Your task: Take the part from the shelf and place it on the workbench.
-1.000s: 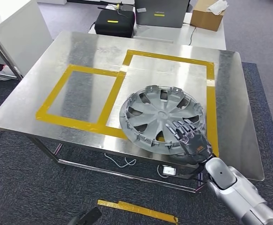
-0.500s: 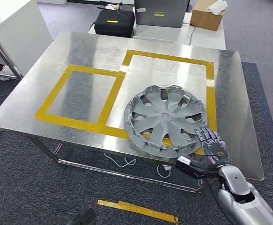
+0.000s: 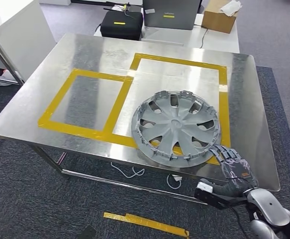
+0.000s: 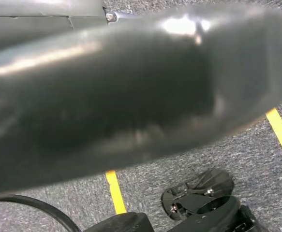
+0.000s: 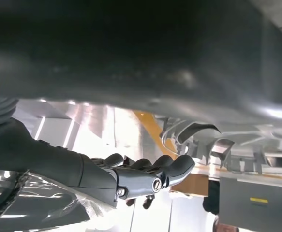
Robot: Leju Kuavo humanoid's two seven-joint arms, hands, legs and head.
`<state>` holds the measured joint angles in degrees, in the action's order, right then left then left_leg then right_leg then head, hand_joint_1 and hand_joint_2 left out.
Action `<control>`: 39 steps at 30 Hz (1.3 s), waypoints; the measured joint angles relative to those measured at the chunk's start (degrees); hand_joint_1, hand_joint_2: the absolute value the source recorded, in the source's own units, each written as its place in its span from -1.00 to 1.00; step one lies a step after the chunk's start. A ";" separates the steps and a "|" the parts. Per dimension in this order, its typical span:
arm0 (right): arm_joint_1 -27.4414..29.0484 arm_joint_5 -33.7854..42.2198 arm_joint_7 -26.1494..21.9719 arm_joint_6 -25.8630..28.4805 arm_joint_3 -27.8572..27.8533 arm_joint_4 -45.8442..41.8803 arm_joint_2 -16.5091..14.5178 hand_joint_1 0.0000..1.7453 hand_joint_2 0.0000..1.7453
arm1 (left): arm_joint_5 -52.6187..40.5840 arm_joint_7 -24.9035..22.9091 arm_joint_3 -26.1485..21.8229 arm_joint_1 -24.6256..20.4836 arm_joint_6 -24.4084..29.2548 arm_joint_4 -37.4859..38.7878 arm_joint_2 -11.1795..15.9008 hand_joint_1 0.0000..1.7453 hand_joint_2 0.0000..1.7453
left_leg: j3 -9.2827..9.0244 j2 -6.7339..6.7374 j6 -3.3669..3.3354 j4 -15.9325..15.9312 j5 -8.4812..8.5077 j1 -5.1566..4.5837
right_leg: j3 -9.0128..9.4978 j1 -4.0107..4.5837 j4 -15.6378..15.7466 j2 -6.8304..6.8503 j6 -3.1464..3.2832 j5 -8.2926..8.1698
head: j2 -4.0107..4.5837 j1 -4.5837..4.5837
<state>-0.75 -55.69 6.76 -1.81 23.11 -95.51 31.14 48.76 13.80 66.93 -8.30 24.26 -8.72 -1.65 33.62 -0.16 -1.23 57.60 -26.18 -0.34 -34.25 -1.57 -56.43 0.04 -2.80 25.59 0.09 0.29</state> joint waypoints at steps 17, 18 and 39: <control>36.43 -19.16 16.96 35.65 -7.88 -26.23 -4.40 -1.00 -1.00 | 8.07 5.51 -5.79 3.18 0.56 0.11 -0.21 -1.00 -1.00 | -0.21 0.05 0.07 -0.05 -0.54 0.03 | -0.16 0.03 0.01 -0.11 0.05 0.51 | 0.00 -0.01; 37.69 -17.16 13.39 36.58 -9.99 -26.41 -7.29 -1.00 -1.00 | 8.27 5.31 -5.91 3.21 0.67 0.11 -0.29 -1.00 -1.00 | -0.24 0.05 0.04 -0.03 -0.60 -0.01 | -0.17 0.01 0.03 -0.09 -0.01 0.55 | 0.00 -0.01; 20.15 -0.04 -20.63 40.13 -77.75 8.97 -48.86 -1.00 -1.00 | 9.05 3.95 -5.93 3.63 1.81 0.13 -1.86 -1.00 -1.00 | -0.18 0.42 -1.87 -0.74 0.68 -0.75 | 3.53 0.07 -3.31 0.16 -0.13 5.41 | 0.00 0.13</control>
<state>19.41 -55.72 -13.87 38.32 -54.64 -86.54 -17.73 57.81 17.75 61.00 -4.67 26.08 -8.59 -3.51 33.44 0.26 -3.09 56.86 -25.50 -1.09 -30.72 -1.50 -59.74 0.20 -2.93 31.00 0.09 0.42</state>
